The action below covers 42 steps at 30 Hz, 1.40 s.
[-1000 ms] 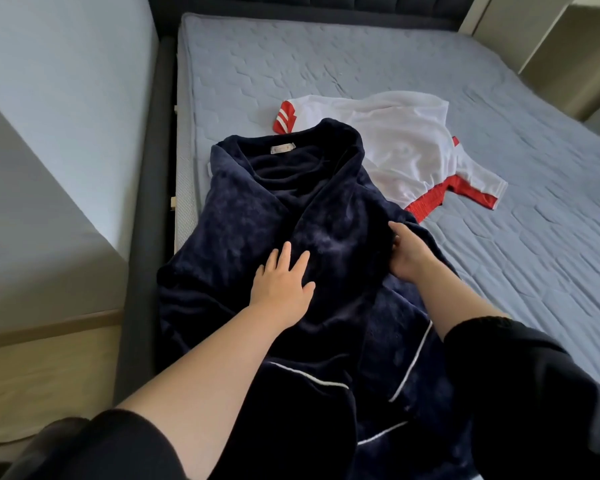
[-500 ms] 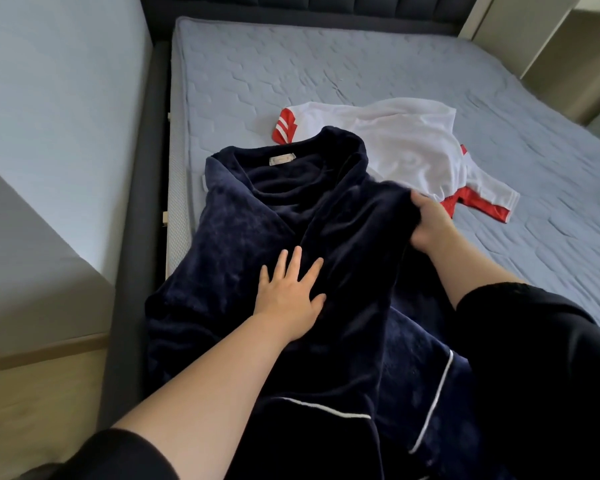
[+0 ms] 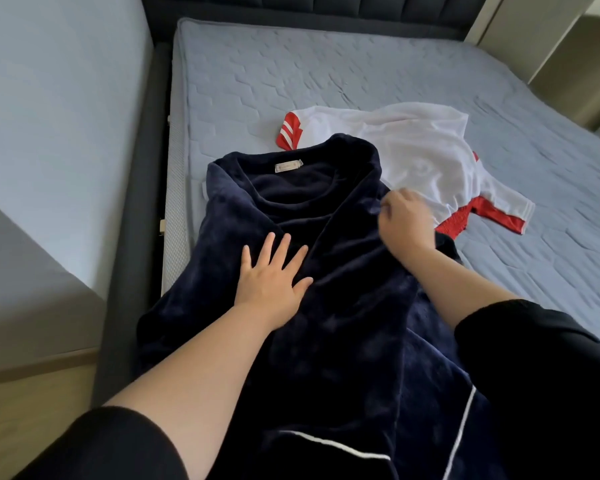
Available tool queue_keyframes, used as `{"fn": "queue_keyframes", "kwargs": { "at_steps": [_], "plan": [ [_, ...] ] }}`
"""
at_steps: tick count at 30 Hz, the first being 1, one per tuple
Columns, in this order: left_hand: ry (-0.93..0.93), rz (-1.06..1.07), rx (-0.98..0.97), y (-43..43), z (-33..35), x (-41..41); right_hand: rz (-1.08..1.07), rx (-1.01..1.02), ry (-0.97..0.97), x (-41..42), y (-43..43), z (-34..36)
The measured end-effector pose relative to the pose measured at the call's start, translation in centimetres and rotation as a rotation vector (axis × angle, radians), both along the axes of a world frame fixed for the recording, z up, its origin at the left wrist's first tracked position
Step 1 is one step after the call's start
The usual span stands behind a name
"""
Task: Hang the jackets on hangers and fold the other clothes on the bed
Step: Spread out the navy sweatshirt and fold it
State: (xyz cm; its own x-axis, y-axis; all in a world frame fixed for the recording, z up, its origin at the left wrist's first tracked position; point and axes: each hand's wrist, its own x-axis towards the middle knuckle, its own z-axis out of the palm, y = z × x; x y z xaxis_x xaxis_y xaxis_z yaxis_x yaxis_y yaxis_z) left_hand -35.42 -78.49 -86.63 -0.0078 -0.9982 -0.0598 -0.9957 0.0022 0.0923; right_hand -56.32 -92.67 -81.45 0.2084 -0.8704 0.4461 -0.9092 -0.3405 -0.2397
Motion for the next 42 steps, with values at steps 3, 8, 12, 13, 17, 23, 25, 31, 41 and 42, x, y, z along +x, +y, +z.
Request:
{"fn": "queue_keyframes", "kwargs": {
  "at_steps": [3,8,12,13,17,23,25,31,41,42],
  "plan": [
    [0.081,-0.007,0.08,-0.3,-1.0,0.4,0.099,0.19,0.111,2.7,-1.2,-0.8],
    [0.108,-0.017,0.091,-0.8,-1.6,0.7,0.058,0.429,0.341,2.2,-5.0,-1.3],
    [0.132,-0.011,0.099,-1.1,-1.4,0.7,-0.071,0.541,0.293,2.3,-5.8,-1.3],
    [0.132,-0.012,0.097,-1.0,-1.4,0.7,-0.099,0.514,0.254,2.5,-5.6,-1.1],
    [0.132,-0.018,0.09,-0.8,-1.4,0.7,-0.127,0.475,0.43,3.1,-5.3,0.4],
    [0.157,-0.016,0.086,-0.2,-1.7,1.0,-0.36,0.05,0.084,1.3,-4.9,2.2],
    [0.188,-0.009,0.09,-0.1,-1.9,1.3,-0.194,-0.119,0.009,1.8,-3.3,1.9],
    [0.166,-0.01,0.089,-0.4,-2.0,1.1,0.423,0.063,0.521,3.8,2.0,-3.5],
    [0.246,0.09,0.014,1.8,0.1,-2.5,-0.09,0.314,0.239,3.2,0.6,-3.1],
    [0.235,0.063,-0.004,2.9,0.1,-3.0,-0.034,0.271,0.221,3.4,2.0,-3.2]
  ]
}}
